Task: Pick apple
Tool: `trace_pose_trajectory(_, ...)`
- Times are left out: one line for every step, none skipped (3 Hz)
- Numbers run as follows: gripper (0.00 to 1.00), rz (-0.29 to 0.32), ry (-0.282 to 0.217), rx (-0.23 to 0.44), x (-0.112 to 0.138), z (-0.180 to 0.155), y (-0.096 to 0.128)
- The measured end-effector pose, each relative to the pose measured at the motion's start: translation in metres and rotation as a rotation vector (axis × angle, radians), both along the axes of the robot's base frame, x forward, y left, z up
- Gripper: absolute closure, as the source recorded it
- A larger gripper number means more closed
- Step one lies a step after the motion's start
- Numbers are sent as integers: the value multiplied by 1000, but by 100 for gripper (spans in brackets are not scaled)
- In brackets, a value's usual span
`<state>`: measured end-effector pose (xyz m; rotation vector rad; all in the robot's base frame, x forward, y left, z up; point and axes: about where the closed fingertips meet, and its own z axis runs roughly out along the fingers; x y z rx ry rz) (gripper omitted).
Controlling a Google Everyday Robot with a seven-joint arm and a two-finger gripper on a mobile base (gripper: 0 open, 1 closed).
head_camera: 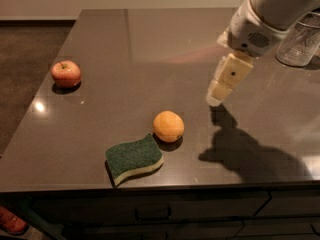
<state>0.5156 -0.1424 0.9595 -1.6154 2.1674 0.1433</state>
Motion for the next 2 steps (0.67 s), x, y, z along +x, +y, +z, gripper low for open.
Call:
trace_pose_trajectory(0, 19, -12, 134, 32, -8, 61)
trace_pose_trajectory(0, 24, -21, 245, 52, -9, 101)
